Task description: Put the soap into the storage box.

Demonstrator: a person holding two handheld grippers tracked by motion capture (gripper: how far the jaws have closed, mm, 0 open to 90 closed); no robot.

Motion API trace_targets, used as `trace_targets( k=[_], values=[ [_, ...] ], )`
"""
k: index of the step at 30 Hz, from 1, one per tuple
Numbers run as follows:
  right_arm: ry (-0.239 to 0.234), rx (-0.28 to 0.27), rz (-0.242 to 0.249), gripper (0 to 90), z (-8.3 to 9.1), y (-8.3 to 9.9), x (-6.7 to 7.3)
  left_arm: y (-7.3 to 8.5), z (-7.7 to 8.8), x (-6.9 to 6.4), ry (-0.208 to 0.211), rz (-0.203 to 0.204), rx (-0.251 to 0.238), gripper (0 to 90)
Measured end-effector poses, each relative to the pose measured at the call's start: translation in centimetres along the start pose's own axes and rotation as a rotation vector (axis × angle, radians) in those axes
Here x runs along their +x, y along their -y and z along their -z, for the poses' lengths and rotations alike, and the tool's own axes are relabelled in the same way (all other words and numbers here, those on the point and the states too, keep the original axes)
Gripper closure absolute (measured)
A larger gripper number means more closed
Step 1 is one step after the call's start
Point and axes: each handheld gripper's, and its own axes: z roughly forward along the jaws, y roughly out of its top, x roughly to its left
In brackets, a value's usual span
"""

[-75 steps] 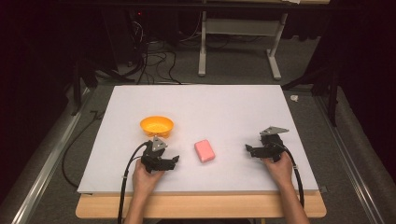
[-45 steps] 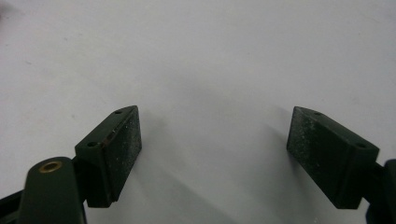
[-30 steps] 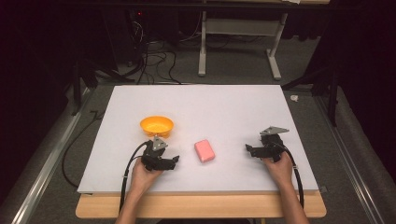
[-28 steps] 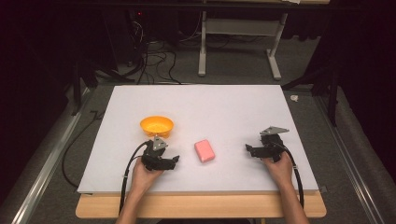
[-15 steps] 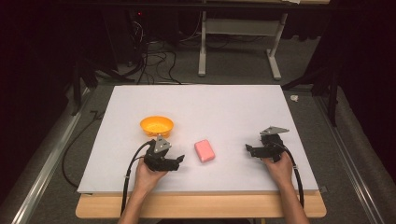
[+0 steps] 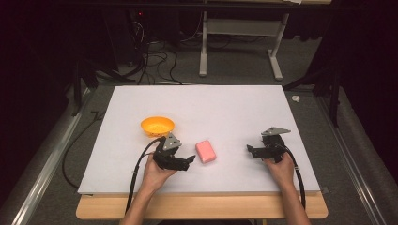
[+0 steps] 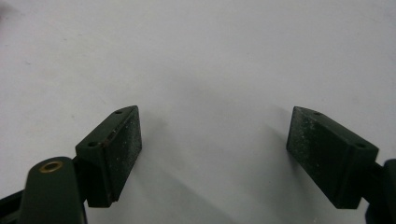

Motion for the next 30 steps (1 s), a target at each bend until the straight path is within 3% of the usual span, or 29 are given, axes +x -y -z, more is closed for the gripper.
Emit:
trace_targets(
  k=[11, 19, 30],
  values=[
    [0.001, 0.0, 0.001, 18.8, 0.0, 0.0, 0.0, -1.7, -1.4, -0.8, 0.058, -0.025, 0.005, 14.5],
    [0.0, 0.0, 0.001, 18.8, 0.0, 0.0, 0.0, -2.1, -2.9, -0.9, 0.092, -0.009, 0.008, 13.6],
    [0.0, 0.0, 0.0, 18.8, 0.0, 0.0, 0.0, -2.3, -5.1, -1.8, 0.092, -0.06, 0.051, 10.6]
  ],
)
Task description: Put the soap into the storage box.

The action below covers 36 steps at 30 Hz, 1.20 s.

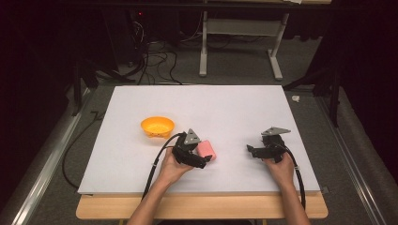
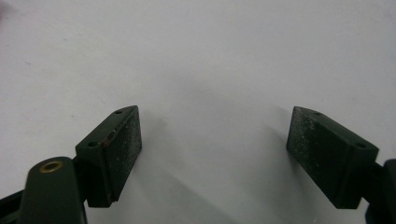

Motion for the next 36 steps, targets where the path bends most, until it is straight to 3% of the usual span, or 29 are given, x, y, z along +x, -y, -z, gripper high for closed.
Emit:
trace_targets(
  k=[12, 36],
  values=[
    [0.0, -0.001, 0.001, 18.7, 0.0, 0.0, 0.0, 0.2, -1.6, 0.2, -0.012, -0.007, 0.028, 3.4],
    [0.001, 0.0, 0.0, 18.7, 0.0, 0.0, 0.0, 0.6, -3.4, -0.2, -0.03, -0.048, 0.075, 8.7]
  ],
)
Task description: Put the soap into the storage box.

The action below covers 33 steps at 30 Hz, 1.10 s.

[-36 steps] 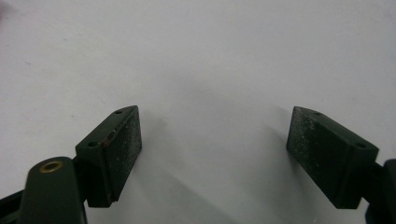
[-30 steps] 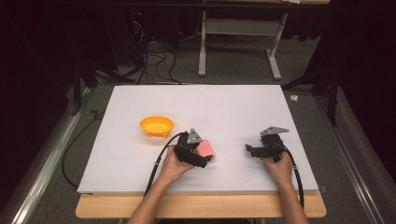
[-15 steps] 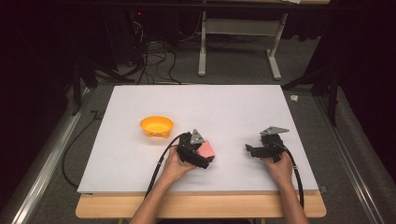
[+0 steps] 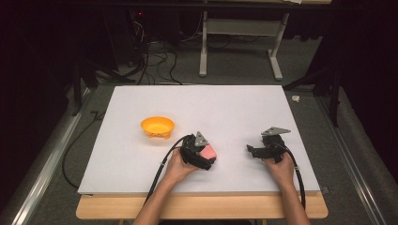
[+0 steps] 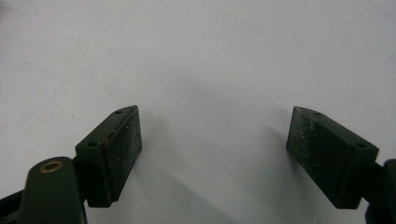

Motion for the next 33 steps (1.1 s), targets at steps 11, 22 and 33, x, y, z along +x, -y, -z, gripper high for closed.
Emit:
trace_targets(
  k=[11, 22, 33],
  values=[
    [0.0, -0.001, 0.002, 18.7, 0.0, 0.0, 0.0, 0.0, 0.2, -0.2, -0.011, 0.005, 0.006, 13.3],
    [0.0, 0.0, 0.0, 18.7, 0.0, 0.0, 0.0, -0.2, 0.5, -0.5, -0.005, 0.016, 0.027, 13.6],
    [-0.001, -0.001, 0.0, 18.7, 0.0, 0.0, 0.0, -0.5, 1.7, -0.9, -0.017, 0.01, 0.023, 13.7]
  ],
)
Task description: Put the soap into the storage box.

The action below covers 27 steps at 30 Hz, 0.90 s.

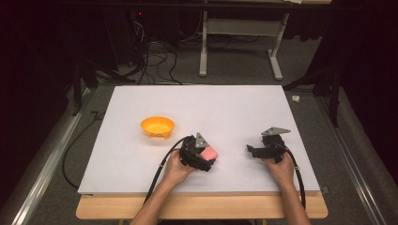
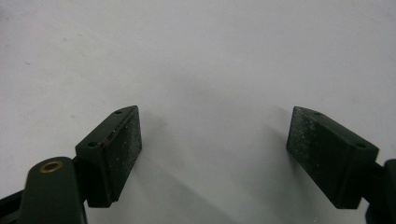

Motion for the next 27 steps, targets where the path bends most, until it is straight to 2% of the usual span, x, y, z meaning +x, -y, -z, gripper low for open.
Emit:
trace_targets(
  k=[8, 12, 20, 27],
  values=[
    [0.0, 0.0, 0.0, 18.7, 0.0, 0.0, 0.0, -0.2, 1.3, 0.2, 0.004, 0.02, -0.023, 13.7],
    [0.001, 0.0, 0.002, 18.6, 0.0, 0.0, 0.0, -0.1, 2.2, 0.3, -0.003, 0.027, -0.034, 13.7],
    [0.001, -0.001, 0.004, 18.6, 0.0, 0.0, 0.0, 0.2, 4.1, 1.0, -0.018, 0.068, -0.072, 13.7],
    [0.001, -0.001, 0.0, 18.5, 0.0, 0.0, 0.0, 0.7, 5.5, 1.5, -0.041, 0.094, -0.086, 13.7]
  ],
)
